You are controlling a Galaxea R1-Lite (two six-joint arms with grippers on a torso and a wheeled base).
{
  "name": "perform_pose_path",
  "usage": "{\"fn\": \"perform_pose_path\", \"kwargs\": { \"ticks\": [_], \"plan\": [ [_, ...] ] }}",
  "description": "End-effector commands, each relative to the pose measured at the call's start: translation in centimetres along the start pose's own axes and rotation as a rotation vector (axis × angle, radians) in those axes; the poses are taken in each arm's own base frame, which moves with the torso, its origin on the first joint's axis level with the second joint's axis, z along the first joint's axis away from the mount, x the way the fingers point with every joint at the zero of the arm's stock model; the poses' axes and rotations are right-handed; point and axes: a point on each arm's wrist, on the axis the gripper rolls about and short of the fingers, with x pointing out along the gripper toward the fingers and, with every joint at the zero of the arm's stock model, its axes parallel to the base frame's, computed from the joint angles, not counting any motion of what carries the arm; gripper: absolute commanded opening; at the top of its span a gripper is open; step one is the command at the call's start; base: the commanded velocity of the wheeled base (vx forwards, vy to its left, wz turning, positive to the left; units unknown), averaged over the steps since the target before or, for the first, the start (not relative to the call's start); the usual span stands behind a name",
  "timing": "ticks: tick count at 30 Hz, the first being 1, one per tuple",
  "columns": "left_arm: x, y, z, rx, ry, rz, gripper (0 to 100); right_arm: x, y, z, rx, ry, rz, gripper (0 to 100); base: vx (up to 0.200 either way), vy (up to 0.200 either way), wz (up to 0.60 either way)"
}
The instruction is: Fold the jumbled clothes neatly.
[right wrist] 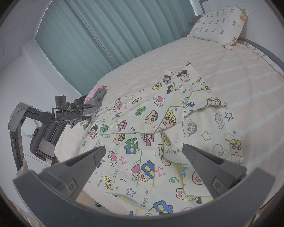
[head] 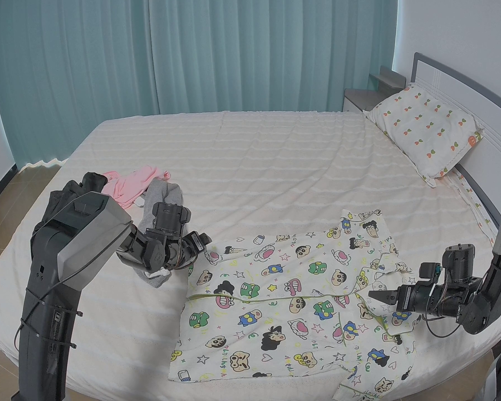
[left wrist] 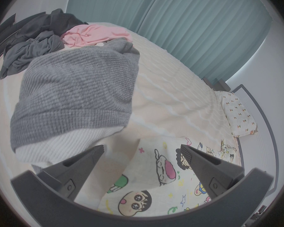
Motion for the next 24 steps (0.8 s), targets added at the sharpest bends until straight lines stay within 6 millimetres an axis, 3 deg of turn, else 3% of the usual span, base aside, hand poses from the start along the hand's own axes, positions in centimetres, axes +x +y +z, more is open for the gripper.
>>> {"fn": "perform_pose_path", "kwargs": {
  "ticks": [1, 7, 18, 24],
  "plan": [
    [-0.8, -0.9, -0.1, 0.008, -0.007, -0.012, 100, 0.2, -0.1, -0.5, 0.008, 0.020, -0.004, 100, 0.000, 0.000, 0.00],
    [-1.3, -1.7, -1.3, 0.028, 0.015, -0.022, 100, 0.2, -0.2, -0.5, 0.007, 0.022, -0.005, 100, 0.000, 0.000, 0.00],
    [-2.6, -2.3, -0.8, 0.014, 0.005, -0.021, 100, 0.2, -0.2, -0.5, 0.008, 0.022, -0.005, 100, 0.000, 0.000, 0.00],
    [-2.6, -2.2, -0.9, 0.016, 0.009, -0.019, 100, 0.2, -0.1, -0.5, 0.006, 0.020, -0.006, 100, 0.200, 0.000, 0.00]
  ]
}}
